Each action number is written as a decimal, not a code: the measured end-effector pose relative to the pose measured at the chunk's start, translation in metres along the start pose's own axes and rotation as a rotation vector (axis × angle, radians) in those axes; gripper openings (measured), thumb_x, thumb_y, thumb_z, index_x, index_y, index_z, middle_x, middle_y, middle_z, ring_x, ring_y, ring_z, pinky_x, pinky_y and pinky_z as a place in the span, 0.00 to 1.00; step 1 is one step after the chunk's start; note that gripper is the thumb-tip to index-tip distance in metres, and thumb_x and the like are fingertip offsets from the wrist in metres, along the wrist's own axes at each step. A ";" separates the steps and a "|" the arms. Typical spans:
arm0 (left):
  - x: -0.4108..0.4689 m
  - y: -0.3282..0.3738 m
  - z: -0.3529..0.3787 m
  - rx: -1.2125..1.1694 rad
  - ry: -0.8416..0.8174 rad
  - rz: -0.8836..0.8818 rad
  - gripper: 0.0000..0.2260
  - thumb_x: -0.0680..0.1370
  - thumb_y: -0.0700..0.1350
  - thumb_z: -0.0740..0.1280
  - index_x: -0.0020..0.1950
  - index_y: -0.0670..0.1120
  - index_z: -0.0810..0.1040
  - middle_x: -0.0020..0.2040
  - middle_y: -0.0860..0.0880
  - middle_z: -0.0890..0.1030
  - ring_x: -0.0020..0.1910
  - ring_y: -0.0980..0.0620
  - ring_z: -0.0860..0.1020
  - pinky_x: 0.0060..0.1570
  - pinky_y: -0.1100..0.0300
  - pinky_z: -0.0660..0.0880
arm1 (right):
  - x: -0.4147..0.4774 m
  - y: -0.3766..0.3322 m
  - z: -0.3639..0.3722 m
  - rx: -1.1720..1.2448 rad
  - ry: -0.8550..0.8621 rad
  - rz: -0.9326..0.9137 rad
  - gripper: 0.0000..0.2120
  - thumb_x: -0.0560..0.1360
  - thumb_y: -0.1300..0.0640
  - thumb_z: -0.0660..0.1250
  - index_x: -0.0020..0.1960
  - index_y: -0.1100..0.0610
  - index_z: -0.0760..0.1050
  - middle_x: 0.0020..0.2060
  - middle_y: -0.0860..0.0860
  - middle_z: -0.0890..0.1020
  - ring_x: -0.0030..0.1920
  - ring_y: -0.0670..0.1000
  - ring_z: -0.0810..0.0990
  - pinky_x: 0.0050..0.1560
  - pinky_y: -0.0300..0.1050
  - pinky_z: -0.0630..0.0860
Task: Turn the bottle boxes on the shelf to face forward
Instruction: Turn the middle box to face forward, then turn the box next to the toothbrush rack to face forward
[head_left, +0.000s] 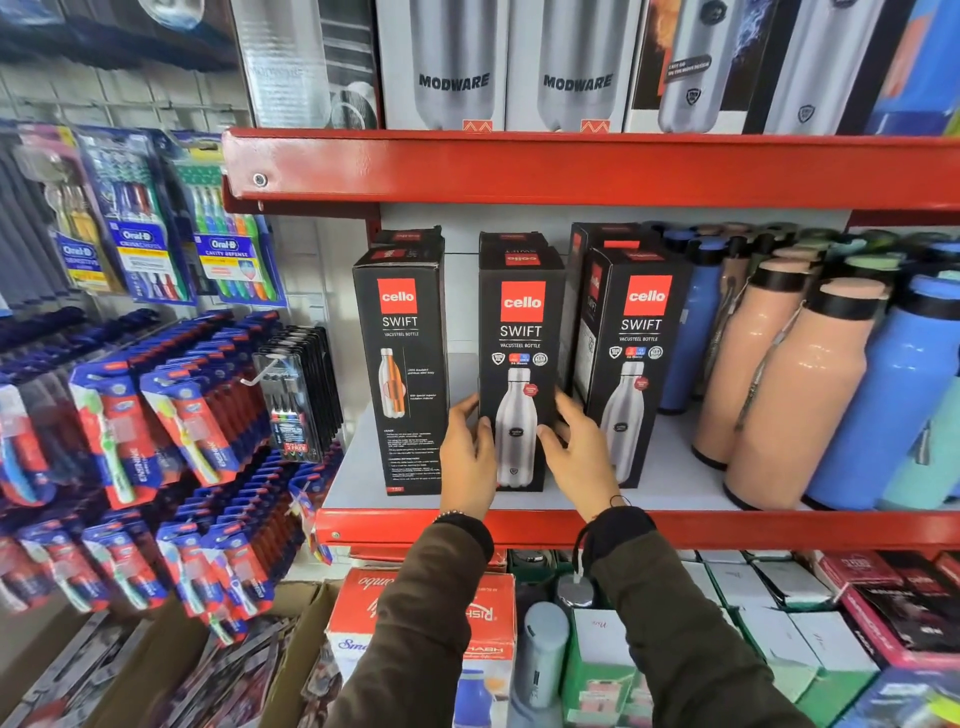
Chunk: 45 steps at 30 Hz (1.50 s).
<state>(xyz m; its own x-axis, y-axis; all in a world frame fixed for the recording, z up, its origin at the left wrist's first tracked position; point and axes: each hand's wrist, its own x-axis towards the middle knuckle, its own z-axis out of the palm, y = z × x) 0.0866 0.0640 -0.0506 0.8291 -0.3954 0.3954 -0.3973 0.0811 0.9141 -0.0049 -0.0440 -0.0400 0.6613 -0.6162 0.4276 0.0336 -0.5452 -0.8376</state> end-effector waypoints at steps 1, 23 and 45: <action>0.000 0.000 0.000 -0.002 0.001 0.002 0.14 0.84 0.40 0.59 0.71 0.45 0.70 0.63 0.49 0.80 0.59 0.55 0.78 0.52 0.82 0.69 | 0.001 0.000 0.000 -0.003 0.000 0.003 0.29 0.79 0.68 0.62 0.77 0.51 0.63 0.70 0.48 0.75 0.71 0.49 0.73 0.73 0.54 0.68; -0.023 0.013 -0.020 0.017 0.084 0.177 0.16 0.85 0.44 0.59 0.73 0.48 0.71 0.69 0.54 0.76 0.69 0.60 0.74 0.70 0.53 0.73 | -0.021 -0.014 0.002 0.091 0.337 -0.046 0.13 0.75 0.63 0.71 0.58 0.53 0.80 0.52 0.49 0.84 0.48 0.38 0.82 0.43 0.27 0.76; 0.008 -0.015 -0.112 -0.308 0.085 -0.067 0.21 0.86 0.54 0.53 0.70 0.48 0.78 0.66 0.49 0.81 0.67 0.58 0.78 0.70 0.57 0.72 | -0.027 -0.047 0.120 0.118 0.008 -0.016 0.25 0.77 0.58 0.70 0.72 0.50 0.68 0.60 0.42 0.79 0.58 0.30 0.76 0.61 0.29 0.72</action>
<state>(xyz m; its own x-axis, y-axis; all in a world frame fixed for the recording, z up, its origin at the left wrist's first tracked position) 0.1433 0.1624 -0.0511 0.8842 -0.3329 0.3277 -0.2135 0.3359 0.9174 0.0657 0.0666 -0.0531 0.6540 -0.6129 0.4434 0.1324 -0.4843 -0.8648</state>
